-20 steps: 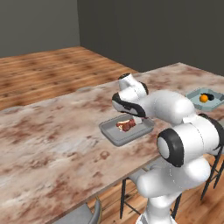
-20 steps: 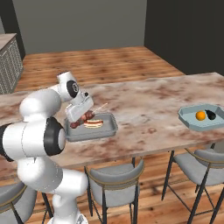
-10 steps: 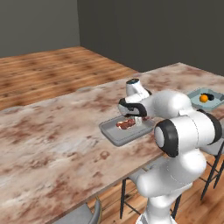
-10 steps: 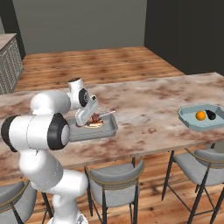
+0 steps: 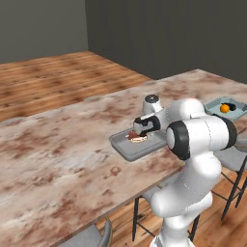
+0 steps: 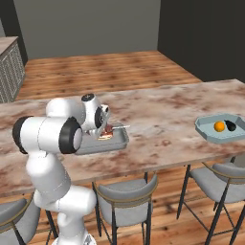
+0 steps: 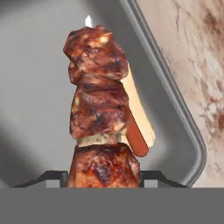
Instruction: Place the cold items (eggplant and orange) from the fridge in one tupperware on the dining counter. Place the warm items (hot dog and kebab skewer) in the stove area in another tupperware.
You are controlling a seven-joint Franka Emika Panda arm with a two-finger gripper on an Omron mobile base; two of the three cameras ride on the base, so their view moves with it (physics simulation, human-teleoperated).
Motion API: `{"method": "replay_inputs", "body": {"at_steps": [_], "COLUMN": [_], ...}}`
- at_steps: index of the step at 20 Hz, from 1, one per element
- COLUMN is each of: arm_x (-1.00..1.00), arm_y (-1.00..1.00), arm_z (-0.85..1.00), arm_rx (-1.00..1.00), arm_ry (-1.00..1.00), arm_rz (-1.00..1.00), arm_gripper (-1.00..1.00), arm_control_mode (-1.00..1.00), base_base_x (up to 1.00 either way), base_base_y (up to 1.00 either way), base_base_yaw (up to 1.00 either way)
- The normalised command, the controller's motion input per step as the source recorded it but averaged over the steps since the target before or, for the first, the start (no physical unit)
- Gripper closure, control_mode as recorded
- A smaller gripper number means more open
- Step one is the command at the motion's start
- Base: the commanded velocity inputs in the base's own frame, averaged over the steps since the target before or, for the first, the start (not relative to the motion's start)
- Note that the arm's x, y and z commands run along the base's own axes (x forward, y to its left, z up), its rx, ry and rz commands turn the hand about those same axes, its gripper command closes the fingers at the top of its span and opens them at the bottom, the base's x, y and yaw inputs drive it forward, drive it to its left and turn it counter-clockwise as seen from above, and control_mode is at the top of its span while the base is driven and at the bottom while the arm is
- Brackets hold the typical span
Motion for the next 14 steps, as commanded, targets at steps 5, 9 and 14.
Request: {"method": "replay_inputs", "body": {"at_steps": [5,9,14], "arm_x": [0.40,-0.22,-0.65], "arm_y": [0.45,0.27,0.07], "arm_z": [-0.10,0.00,-0.24], "arm_rx": [-0.01,-0.02,-0.02], "arm_ry": [0.01,0.00,0.00], "arm_rz": [0.19,0.19,0.17], "arm_gripper": [1.00,1.00,1.00], "arm_control_mode": [-1.00,-1.00,-1.00], "base_base_x": [0.00,0.00,0.00], "base_base_y": [0.00,0.00,0.00], "base_base_yaw": [0.00,0.00,0.00]}}
